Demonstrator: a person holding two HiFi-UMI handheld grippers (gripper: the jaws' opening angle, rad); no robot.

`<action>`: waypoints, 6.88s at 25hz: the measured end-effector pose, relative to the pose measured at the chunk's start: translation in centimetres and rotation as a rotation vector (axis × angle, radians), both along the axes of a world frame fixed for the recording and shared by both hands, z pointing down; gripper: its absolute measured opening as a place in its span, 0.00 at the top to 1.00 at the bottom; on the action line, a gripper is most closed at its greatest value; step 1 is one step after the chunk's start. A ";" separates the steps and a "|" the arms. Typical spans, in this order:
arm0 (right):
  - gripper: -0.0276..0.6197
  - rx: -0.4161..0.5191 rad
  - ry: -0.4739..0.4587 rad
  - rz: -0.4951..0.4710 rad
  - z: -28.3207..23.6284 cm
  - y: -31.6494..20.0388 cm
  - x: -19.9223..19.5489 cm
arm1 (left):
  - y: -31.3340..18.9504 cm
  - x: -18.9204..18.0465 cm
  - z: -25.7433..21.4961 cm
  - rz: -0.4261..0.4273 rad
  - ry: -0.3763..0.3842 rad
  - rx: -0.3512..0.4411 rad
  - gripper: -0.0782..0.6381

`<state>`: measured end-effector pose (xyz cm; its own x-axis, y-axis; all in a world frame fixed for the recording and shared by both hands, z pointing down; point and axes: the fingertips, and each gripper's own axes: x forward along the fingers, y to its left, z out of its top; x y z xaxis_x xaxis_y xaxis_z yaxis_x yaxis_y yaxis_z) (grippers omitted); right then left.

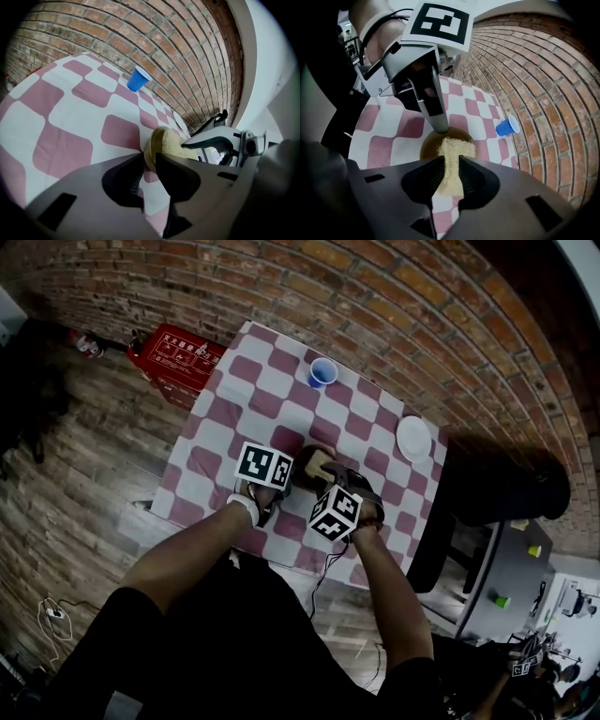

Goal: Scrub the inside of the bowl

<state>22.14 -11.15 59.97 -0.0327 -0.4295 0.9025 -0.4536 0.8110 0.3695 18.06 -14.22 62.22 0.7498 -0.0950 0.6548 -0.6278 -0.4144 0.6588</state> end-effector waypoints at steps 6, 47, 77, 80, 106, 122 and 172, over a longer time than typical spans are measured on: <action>0.80 -0.008 -0.014 0.012 1.1 -1.0 -1.5 | -0.6 -0.1 -1.1 -0.042 0.071 0.011 0.78; 0.80 -0.047 0.102 -0.198 -0.2 1.5 0.1 | 2.5 -1.5 -1.3 -0.101 0.194 -0.088 0.78; 0.80 -0.040 0.090 -0.190 0.3 1.5 -1.6 | 2.0 -2.3 -1.5 -0.129 0.190 -0.092 0.78; 0.80 -0.026 0.045 -0.147 0.6 0.5 -2.7 | 1.4 -2.8 -1.3 -0.148 0.185 -0.089 0.78; 0.80 -0.031 0.037 -0.117 1.4 -0.5 -2.4 | 3.0 -2.3 -2.1 -0.165 0.235 -0.153 0.78; 0.80 -0.062 0.149 -0.258 2.4 0.5 -1.3 | 2.6 -1.2 -1.3 -0.164 0.229 -0.163 0.78; 0.80 -0.123 0.264 -0.287 2.6 -0.8 0.9 | 1.4 -0.4 -0.8 -0.179 0.241 -0.178 0.78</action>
